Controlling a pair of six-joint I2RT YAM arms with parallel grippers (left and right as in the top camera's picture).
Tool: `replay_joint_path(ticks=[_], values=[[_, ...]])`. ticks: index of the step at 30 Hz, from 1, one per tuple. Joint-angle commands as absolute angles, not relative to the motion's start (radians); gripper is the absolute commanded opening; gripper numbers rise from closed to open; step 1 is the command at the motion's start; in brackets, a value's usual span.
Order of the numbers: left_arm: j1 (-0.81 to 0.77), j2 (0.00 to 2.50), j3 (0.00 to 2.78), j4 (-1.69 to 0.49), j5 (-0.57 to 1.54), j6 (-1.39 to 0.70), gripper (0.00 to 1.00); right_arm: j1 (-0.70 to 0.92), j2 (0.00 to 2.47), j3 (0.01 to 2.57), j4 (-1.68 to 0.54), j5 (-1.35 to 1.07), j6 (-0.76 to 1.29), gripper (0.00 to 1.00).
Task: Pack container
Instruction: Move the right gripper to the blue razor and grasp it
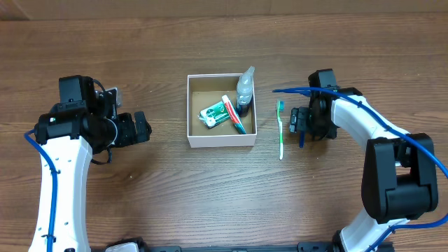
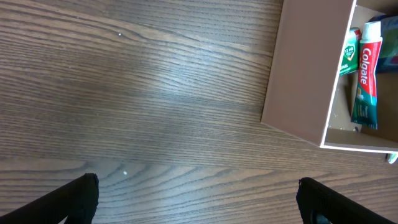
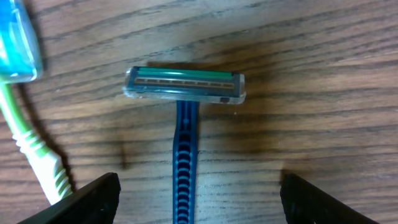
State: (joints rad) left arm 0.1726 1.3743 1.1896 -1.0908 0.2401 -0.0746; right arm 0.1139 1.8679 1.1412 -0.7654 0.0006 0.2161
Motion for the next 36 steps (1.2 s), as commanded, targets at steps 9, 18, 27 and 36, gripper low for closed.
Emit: replay_joint_path(ticks=[9, 18, 27, 36], values=[[0.178, 1.356, 1.187, -1.089, 0.259, -0.056, 1.00, 0.117, 1.869, 1.116, -0.734, 0.009, 0.263, 0.77], [0.178, 1.356, 1.187, -1.089, 0.259, -0.056, 1.00, 0.117, 1.869, 1.115, -0.747, 0.009, 0.263, 0.56], [0.178, 1.356, 1.187, -1.089, 0.259, -0.056, 1.00, 0.117, 1.869, 1.116, -0.753, 0.009, 0.263, 0.22], [0.178, 1.356, 1.187, -1.089, 0.259, -0.056, 1.00, 0.117, 1.869, 1.116, -0.756, 0.009, 0.263, 0.04]])
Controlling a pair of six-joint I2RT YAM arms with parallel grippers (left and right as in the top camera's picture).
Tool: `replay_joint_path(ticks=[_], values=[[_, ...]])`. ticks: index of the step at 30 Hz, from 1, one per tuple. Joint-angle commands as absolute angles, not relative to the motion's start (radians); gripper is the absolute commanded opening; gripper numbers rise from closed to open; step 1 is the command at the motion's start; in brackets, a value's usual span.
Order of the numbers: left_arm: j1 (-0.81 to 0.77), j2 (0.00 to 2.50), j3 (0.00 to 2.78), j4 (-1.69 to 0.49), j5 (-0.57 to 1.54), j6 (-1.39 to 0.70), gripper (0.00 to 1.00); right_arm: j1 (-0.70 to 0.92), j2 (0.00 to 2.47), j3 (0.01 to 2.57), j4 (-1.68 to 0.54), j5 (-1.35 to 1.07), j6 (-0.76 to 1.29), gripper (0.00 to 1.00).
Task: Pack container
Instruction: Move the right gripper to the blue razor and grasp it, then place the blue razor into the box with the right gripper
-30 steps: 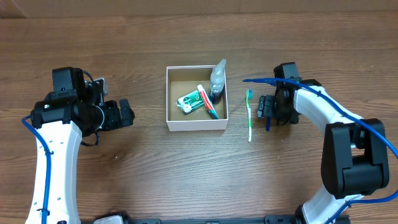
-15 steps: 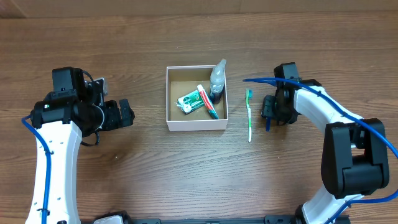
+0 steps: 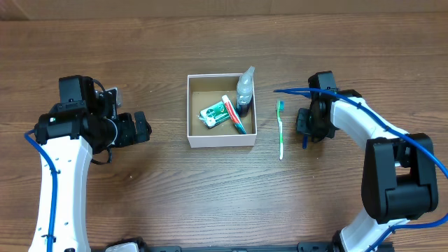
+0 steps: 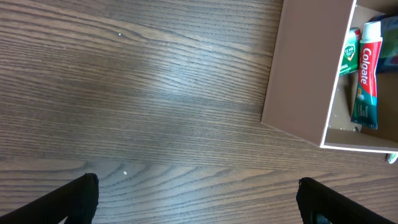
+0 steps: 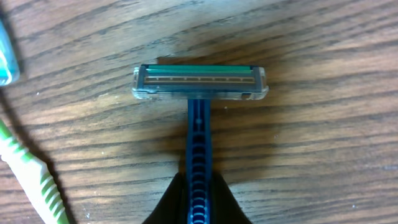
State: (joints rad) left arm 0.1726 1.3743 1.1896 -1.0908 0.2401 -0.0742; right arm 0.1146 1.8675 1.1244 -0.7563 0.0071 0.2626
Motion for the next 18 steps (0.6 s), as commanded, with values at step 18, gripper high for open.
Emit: replay_joint_path(ticks=[18], values=[[0.178, 1.356, 1.187, -1.087, 0.259, -0.056, 1.00, 0.249, 1.615, 1.575, -1.044, 0.009, 0.129, 0.04]])
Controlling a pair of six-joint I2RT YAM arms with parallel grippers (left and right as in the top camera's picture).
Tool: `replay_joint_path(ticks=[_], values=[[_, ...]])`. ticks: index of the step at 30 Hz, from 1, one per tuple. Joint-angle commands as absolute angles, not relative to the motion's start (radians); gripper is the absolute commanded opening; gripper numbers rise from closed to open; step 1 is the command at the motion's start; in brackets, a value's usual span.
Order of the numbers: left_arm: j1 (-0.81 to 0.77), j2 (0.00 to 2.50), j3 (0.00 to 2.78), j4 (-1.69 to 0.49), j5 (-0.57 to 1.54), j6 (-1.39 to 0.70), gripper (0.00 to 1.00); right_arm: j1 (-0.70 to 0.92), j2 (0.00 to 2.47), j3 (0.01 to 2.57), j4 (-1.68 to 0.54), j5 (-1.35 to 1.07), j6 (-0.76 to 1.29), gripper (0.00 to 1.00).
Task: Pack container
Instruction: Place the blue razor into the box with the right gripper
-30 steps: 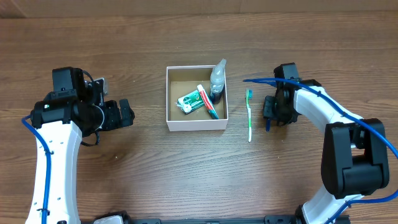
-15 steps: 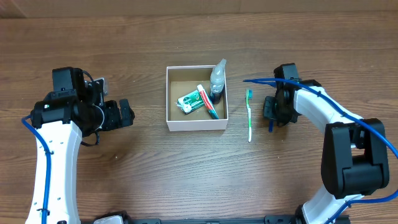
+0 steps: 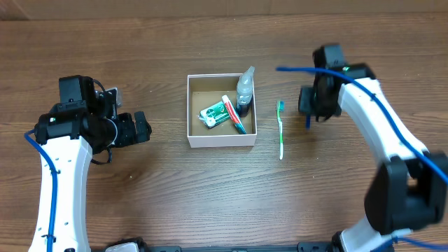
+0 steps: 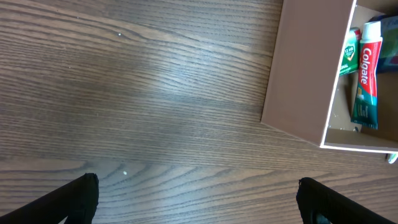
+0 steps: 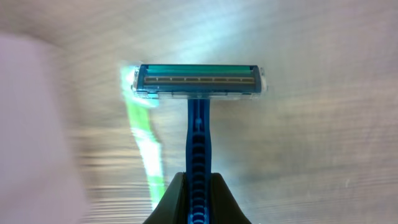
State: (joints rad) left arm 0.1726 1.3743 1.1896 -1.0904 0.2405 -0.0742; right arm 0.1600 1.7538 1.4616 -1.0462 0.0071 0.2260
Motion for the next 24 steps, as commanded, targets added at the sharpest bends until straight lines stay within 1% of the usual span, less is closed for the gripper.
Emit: replay_joint_path(ticks=[1, 4, 7, 13, 18, 19, 20, 22, 23, 24], values=[[0.178, 1.356, 1.187, -1.087, 0.259, -0.056, 1.00, 0.274, 1.599, 1.586, -1.037, 0.009, 0.098, 0.04], [0.178, 1.356, 1.187, -1.087, 0.259, -0.056, 1.00, 0.403, 1.559, 1.600, -0.987, 0.009, -0.041, 0.04], [0.178, 1.356, 1.187, -1.085, 0.259, -0.056, 1.00, 0.508, 1.573, 1.589, -0.947, 0.009, -0.135, 0.04], [0.178, 1.356, 1.187, -1.085, 0.259, -0.056, 1.00, 0.628, 1.681, 1.571, -0.897, 0.009, -0.159, 0.04], [0.178, 1.356, 1.187, -1.085, 0.259, -0.056, 1.00, 0.657, 1.799, 1.571, -0.886, 0.009, -0.159, 0.04], [0.178, 1.356, 1.187, -1.085, 0.259, -0.056, 1.00, 0.659, 1.818, 1.571, -0.883, 0.009, -0.159, 0.06], [0.178, 1.356, 1.187, -1.085, 0.259, -0.056, 1.00, 0.659, 1.831, 1.571, -0.882, 0.009, -0.159, 0.15], [0.178, 1.356, 1.187, -1.085, 0.259, -0.056, 1.00, 0.659, 1.843, 1.571, -0.874, 0.009, -0.158, 0.30], [0.178, 1.356, 1.187, -1.085, 0.259, -0.056, 1.00, 0.659, 1.843, 1.571, -0.866, 0.009, -0.158, 0.40], [0.178, 1.356, 1.187, -1.085, 0.259, -0.056, 1.00, 0.659, 1.840, 1.572, -0.861, 0.009, -0.158, 0.43]])
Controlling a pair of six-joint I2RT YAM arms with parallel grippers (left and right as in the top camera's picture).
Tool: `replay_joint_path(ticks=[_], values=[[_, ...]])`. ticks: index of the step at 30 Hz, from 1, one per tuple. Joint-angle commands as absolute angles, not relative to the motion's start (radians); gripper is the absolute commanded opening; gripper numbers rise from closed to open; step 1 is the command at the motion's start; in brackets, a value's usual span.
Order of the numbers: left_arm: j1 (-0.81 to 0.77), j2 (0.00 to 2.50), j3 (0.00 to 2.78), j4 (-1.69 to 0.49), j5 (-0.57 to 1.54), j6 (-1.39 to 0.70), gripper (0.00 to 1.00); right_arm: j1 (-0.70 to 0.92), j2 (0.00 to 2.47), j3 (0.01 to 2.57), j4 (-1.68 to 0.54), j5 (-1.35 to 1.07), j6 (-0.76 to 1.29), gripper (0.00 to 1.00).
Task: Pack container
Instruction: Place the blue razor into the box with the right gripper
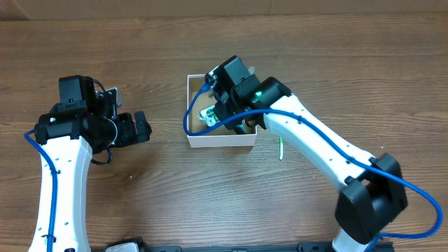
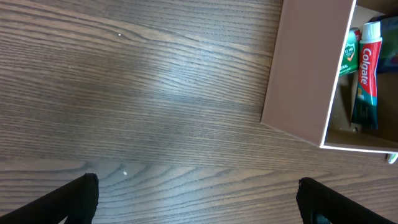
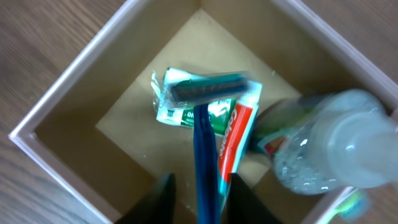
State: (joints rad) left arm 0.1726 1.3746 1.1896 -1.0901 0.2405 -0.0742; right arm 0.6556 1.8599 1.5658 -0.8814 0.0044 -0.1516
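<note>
The white cardboard box [image 1: 221, 139] stands mid-table, and in the right wrist view its rim [image 3: 62, 163] frames a red toothpaste tube [image 3: 235, 134], a green packet [image 3: 176, 111] and a clear bottle [image 3: 336, 143]. My right gripper [image 3: 202, 193] hangs over the box interior, its jaws open a little. The blue razor [image 3: 205, 146] stands between them, clear of both fingers, its blurred head over the toothpaste. My left gripper [image 2: 198, 202] is open over bare wood left of the box [image 2: 298, 81].
A green toothbrush [image 1: 281, 148] lies on the wood just right of the box, partly under my right arm. My left gripper [image 1: 142, 129] sits a short way left of the box. Wood-grain table all round.
My right gripper has moved left from above the toothbrush to over the box interior. Its jaws, shut tight on the razor handle before, now stand apart from it. The left arm is unchanged.
My right gripper stood open around the razor lying on the table right of the toothbrush. Then it was shut on the handle. Then it held the razor lifted above the table, and now it is over the box with the jaws loosened. The left arm stayed still.
</note>
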Motion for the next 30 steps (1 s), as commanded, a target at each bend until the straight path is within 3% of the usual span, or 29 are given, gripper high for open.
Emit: replay_joint_path(ticks=[1, 4, 11, 13, 17, 22, 30], values=[[0.178, 1.356, 1.187, -1.085, 0.259, -0.056, 1.00, 0.659, 1.836, 1.576, -0.859, 0.009, -0.158, 0.47], [0.178, 1.356, 1.187, -1.086, 0.259, -0.056, 1.00, 0.659, 1.817, 1.599, -0.876, 0.010, -0.153, 0.54], [0.178, 1.356, 1.187, -1.086, 0.259, -0.055, 1.00, 0.628, 1.637, 1.633, -0.877, 0.283, 0.079, 0.54], [0.178, 1.356, 1.187, -1.085, 0.259, -0.055, 1.00, 0.583, 1.581, 1.633, -0.881, 0.338, 0.167, 0.62], [0.178, 1.356, 1.187, -1.085, 0.259, -0.056, 1.00, 0.438, 1.535, 1.633, -0.943, 0.308, 0.290, 0.63], [0.178, 1.356, 1.187, -1.084, 0.259, -0.056, 1.00, 0.273, 1.591, 1.568, -1.034, 0.136, 0.293, 0.63], [0.178, 1.356, 1.187, -1.084, 0.259, -0.056, 1.00, 0.239, 1.726, 1.353, -0.977, 0.059, 0.292, 0.62]])
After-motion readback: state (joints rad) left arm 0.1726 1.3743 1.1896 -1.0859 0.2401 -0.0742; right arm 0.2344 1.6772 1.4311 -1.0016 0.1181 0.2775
